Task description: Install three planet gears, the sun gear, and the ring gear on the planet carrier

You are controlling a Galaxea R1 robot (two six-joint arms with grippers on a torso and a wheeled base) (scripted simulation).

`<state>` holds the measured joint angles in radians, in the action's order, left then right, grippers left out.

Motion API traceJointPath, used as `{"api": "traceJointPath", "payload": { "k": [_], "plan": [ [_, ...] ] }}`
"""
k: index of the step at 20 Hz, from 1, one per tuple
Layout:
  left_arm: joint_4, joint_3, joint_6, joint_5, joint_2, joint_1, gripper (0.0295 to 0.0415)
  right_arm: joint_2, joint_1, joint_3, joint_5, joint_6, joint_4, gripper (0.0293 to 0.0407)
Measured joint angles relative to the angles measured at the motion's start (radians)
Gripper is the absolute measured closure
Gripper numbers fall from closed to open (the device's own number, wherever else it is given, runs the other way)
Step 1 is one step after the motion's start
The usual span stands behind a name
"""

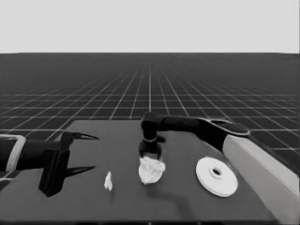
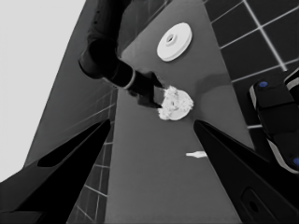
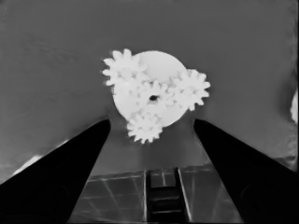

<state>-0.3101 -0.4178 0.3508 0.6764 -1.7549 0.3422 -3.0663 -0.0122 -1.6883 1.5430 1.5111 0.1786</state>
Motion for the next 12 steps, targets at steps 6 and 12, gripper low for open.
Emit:
{"api": "traceJointPath", "payload": {
  "k": [6, 12],
  "plan": [
    [0.0, 0.0, 0.0, 0.0, 0.0, 0.0, 0.0326, 0.002, -0.016, 0.004, -0.002, -0.122, -0.017, 0.0315],
    [0.0, 0.0, 0.0, 0.0, 0.0, 0.0, 0.0326, 1.242, 0.354, 1.242, -0.347, -1.149, 0.496, 0.0315]
  ]
}}
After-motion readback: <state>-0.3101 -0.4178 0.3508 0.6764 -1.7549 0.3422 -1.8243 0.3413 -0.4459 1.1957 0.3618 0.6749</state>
